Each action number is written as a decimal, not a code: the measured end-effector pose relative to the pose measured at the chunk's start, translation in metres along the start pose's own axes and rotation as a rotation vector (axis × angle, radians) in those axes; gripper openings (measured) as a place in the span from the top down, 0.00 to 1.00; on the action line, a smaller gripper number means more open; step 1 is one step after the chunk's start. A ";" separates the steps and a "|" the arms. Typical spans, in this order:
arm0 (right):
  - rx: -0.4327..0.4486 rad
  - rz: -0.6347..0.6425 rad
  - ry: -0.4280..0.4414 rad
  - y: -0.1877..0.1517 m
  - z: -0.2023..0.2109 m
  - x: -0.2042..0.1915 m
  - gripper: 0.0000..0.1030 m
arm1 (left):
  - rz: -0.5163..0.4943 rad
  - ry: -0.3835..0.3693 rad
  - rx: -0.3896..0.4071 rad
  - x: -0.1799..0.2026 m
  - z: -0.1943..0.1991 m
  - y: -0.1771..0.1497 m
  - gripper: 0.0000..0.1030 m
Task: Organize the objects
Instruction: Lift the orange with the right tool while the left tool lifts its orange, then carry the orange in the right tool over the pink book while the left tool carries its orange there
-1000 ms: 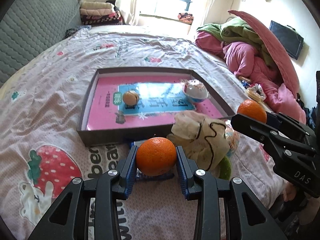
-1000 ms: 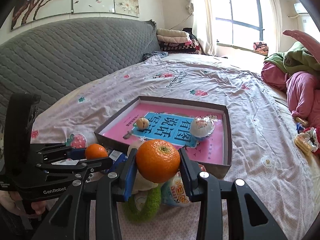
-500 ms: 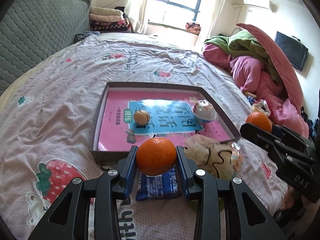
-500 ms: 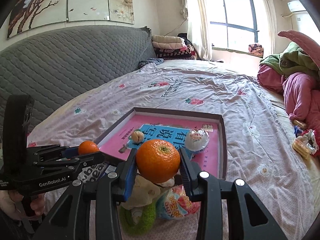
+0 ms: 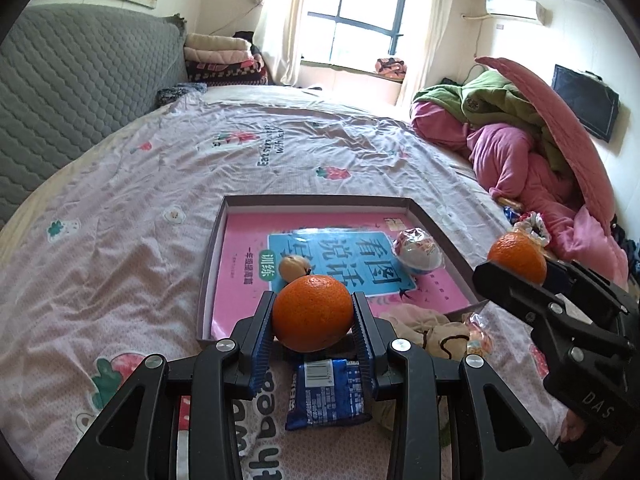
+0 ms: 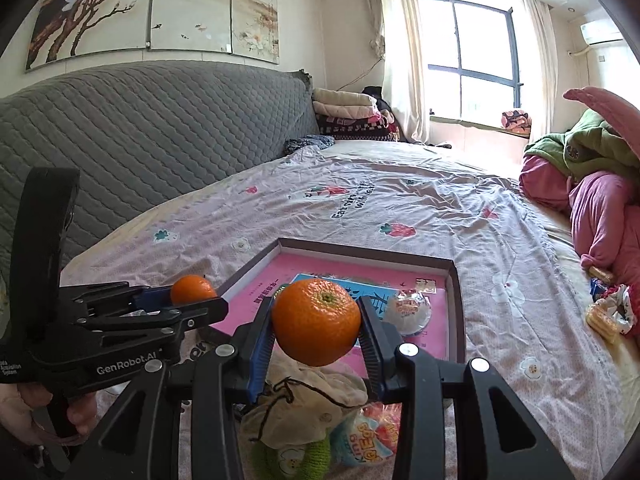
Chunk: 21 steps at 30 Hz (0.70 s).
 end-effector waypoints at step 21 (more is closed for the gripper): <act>0.026 -0.034 -0.013 0.014 0.003 0.010 0.61 | -0.062 0.064 0.039 -0.001 0.007 0.013 0.63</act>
Point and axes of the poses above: each gripper's, at about its wrist camera, not at the fingertips, and z roughly against the way its jaws point, x to its right, y to its top, the point moved 2 cm from there along -z, roughly the way its jaws point, and after that the axes turned 11 degrees about -z, right-handed, at the moved point
